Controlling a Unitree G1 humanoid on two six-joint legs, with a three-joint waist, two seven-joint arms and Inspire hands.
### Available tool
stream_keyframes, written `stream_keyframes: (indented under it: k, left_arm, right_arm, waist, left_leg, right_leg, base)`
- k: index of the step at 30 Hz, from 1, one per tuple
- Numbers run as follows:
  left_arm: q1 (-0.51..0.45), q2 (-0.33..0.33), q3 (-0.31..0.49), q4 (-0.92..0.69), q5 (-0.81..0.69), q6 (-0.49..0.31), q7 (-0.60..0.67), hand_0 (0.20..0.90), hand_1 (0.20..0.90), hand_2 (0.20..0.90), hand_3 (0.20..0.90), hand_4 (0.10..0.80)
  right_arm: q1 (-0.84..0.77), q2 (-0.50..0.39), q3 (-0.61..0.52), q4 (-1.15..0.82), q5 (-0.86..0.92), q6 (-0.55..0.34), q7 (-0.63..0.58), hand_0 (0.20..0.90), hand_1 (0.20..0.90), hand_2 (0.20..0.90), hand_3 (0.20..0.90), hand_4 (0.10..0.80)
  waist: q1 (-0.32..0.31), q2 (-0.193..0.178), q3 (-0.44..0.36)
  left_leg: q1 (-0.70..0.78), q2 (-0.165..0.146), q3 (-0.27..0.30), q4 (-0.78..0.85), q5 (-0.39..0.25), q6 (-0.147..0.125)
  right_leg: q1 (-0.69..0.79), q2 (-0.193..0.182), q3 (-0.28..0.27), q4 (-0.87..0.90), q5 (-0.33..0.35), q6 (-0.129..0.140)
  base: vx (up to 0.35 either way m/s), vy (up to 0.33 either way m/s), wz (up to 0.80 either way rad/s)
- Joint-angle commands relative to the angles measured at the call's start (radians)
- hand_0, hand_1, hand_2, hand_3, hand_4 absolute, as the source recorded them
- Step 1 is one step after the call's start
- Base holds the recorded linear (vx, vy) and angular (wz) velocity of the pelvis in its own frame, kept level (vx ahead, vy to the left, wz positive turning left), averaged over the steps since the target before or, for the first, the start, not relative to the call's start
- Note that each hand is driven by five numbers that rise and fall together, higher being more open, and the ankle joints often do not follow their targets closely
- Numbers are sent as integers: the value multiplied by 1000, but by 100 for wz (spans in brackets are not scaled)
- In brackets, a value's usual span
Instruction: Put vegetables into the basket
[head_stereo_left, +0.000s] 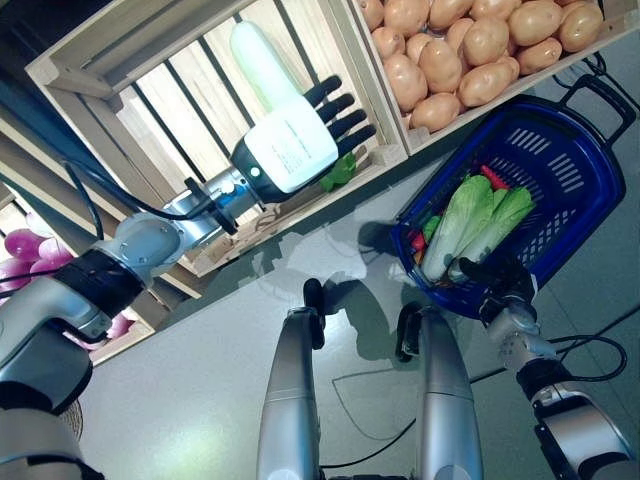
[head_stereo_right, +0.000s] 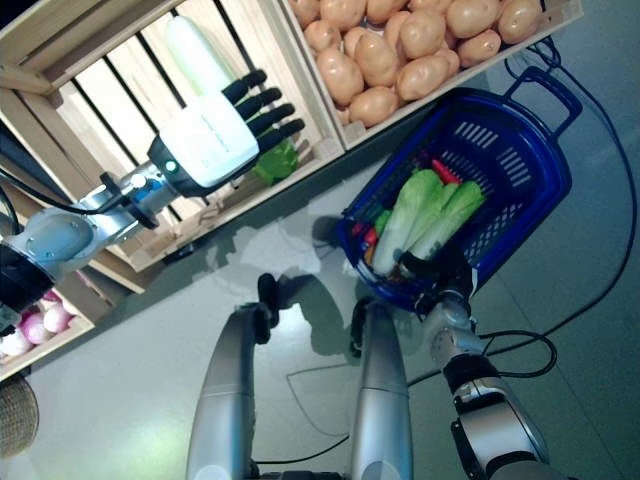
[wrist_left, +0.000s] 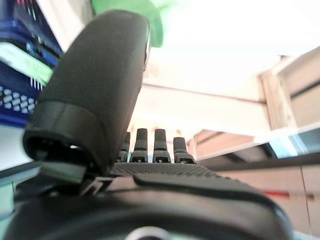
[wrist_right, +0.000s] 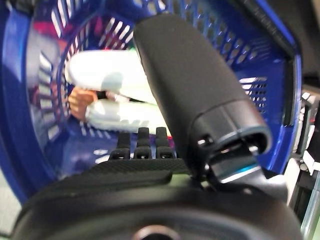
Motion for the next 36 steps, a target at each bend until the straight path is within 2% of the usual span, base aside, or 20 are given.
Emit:
stream_keyframes:
  k: [1,5,12,18,21,23,29,36]
  left_arm:
    - [2,40,105,-9,-30,72,61,900,900,900,900,800]
    - [101,39,164,72,-40,130,148,900,900,900,900,800]
    - [183,28,239,119,38,151,264,900,900,900,900,800]
    - [165,-6,237,180,85,170,299,900,900,900,900,800]
    - [152,-21,240,203,44,201,355,900,900,900,900,800]
    - [144,-31,249,218,36,192,370,900,900,900,900,800]
    - [129,-37,257,218,77,171,363,900,900,900,900,800]
    - [102,-39,219,232,91,177,310,900,900,900,900,800]
  right_arm:
    - [17,-78,-17,-118,25,-78,-53,900,900,900,900,800]
    - [52,-102,-30,-160,28,-76,-60,900,900,900,900,800]
    - [64,-119,-39,-214,25,-60,-70,900,900,900,900,800]
    - [46,-130,-30,-240,27,-58,-64,900,900,900,900,800]
    - [48,-131,-29,-272,17,-59,-75,900,900,900,900,800]
    - [53,-130,-35,-284,11,-53,-74,900,900,900,900,800]
    - [84,-127,-51,-321,-4,-43,-78,900,900,900,900,800]
    - [80,-130,-44,-330,0,-36,-60,900,900,900,900,800]
  waist:
    - [-20,-17,-3]
    - [-23,-19,-3]
    - [-22,-22,-3]
    - [-32,-28,-3]
    - [-37,-33,-3]
    - [-41,-36,-3]
    - [-51,-42,-3]
    - [-61,-39,-3]
  left_leg:
    - [113,18,90,-2,-154,45]
    - [106,21,93,-5,-154,41]
    - [98,20,90,0,-155,33]
    - [86,23,88,5,-156,27]
    - [74,26,86,17,-159,25]
    - [65,27,83,27,-163,25]
    - [59,29,86,27,-163,26]
    - [40,37,89,39,-162,22]
  right_leg:
    - [35,23,32,-147,177,0]
    - [26,21,35,-149,175,1]
    - [22,19,37,-147,169,0]
    - [12,18,44,-141,166,1]
    - [-1,19,49,-129,163,2]
    - [-9,19,51,-121,161,3]
    - [-15,20,53,-124,165,6]
    - [-35,18,65,-114,168,9]
  base:
    - [-4,21,-4]
    - [-2,44,-5]
    - [5,20,-4]
    - [11,25,-3]
    - [16,29,-3]
    - [6,8,-2]
    - [6,8,-3]
    - [16,14,-6]
